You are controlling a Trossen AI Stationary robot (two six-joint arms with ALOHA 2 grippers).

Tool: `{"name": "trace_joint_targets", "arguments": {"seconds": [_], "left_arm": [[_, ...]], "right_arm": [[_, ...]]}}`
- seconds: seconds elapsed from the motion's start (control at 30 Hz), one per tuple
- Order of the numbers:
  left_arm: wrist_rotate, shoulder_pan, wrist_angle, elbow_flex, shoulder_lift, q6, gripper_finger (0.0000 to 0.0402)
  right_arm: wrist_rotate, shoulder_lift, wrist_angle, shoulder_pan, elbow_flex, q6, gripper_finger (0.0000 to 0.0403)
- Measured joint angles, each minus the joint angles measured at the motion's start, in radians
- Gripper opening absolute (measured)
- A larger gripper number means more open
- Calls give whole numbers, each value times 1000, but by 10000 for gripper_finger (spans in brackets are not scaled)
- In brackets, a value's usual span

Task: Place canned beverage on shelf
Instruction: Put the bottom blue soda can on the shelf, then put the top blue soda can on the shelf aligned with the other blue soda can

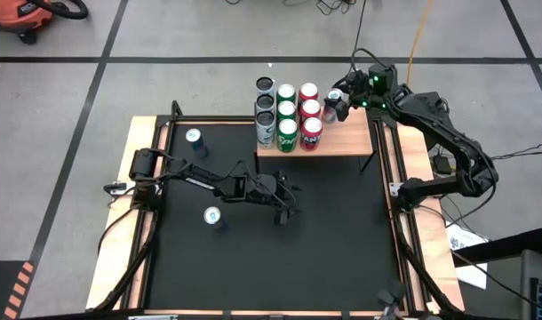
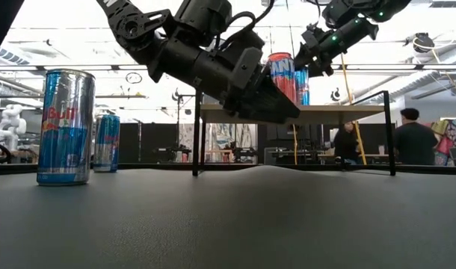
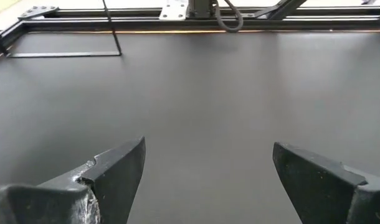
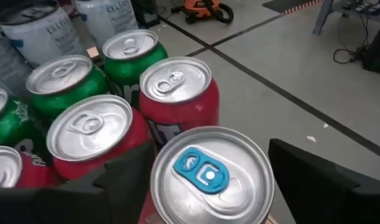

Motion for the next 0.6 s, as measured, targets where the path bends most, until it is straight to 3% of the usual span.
{"name": "trace_joint_targets", "arguments": {"seconds": [0.23, 0.43, 0.6], "left_arm": [[-91, 0, -35, -60, -66, -1, 354], [-205, -1, 52, -260, -245, -28, 354], [-389, -36, 40, -434, -415, -53, 354]], "right_arm": [[3, -58, 21, 0, 0, 1, 306], [3, -157, 37, 3, 0, 40, 306], [2, -232, 38, 38, -16, 81, 306]]}}
